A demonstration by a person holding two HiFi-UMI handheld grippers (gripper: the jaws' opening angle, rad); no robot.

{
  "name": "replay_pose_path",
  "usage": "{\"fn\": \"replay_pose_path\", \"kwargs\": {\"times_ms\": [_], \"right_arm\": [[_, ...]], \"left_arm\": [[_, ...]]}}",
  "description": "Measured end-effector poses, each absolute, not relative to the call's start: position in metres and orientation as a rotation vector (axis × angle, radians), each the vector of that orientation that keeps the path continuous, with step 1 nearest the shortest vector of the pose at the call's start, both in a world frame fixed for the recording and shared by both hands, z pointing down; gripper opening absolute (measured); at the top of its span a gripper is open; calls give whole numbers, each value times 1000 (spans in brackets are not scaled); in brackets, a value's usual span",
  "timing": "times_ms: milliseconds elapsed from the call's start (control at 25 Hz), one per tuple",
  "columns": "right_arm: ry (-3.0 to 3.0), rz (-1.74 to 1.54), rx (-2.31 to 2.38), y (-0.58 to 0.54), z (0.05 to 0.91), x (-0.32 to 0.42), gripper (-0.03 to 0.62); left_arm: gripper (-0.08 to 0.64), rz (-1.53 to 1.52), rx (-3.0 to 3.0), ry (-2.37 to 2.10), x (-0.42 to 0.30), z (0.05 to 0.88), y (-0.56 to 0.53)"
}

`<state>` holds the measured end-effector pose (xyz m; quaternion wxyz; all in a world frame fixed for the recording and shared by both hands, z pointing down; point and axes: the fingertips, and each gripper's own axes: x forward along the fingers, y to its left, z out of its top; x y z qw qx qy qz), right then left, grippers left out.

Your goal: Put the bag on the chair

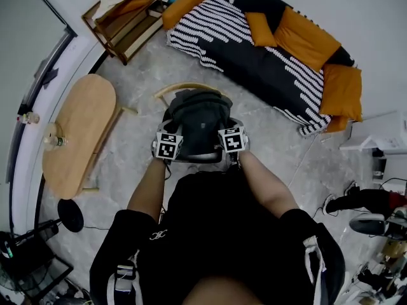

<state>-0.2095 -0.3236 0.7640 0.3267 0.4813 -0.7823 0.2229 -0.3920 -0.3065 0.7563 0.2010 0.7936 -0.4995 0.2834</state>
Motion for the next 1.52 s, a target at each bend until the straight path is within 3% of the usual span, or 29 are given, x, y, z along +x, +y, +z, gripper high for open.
{"fn": "replay_pose_path", "kwargs": {"times_ms": [560,1080,1160,1240,1520], "right_arm": [[-1954,449,1156,-371,779,-216,101],[-1920,663,1139,-397,780,-200,105],[-2006,717,1159,-396,772,-197,139],[-2087,657,1154,-394,762,-194,169],[-2369,403,1366,-407,660,-190,149]], "left_arm": [[92,913,2164,-1411,-395,775,-353],[108,924,2044,-1453,-393,780,-385],[124,906,2040,-1475,-394,777,-380],[150,878,2071,-1515,-396,765,-377],[126,616,2171,-1729,-404,666,-382]]}}
